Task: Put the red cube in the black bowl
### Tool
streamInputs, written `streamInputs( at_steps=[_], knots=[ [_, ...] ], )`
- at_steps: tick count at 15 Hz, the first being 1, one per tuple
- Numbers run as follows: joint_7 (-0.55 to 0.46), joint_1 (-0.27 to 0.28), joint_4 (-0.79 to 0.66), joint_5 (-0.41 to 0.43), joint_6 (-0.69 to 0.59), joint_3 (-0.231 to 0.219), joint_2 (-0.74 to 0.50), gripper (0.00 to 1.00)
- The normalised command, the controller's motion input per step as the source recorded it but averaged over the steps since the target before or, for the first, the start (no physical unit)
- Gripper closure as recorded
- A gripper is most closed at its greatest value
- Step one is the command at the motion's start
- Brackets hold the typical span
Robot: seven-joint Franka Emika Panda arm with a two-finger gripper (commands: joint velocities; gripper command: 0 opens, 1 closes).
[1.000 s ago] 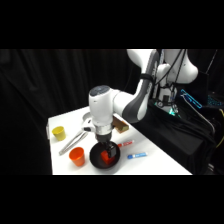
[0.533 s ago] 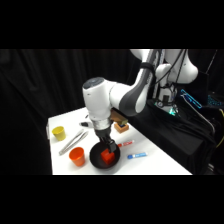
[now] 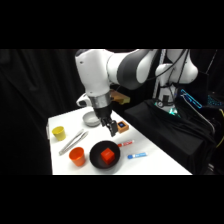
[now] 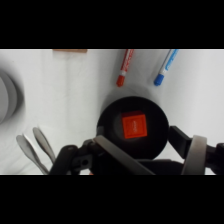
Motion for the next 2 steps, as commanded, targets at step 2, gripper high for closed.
streamInputs(
  at_steps=[2],
  knots=[
    [-0.07,-0.048,-0.08,0.217,-0.33,0.008,-0.34,0.00]
  ],
)
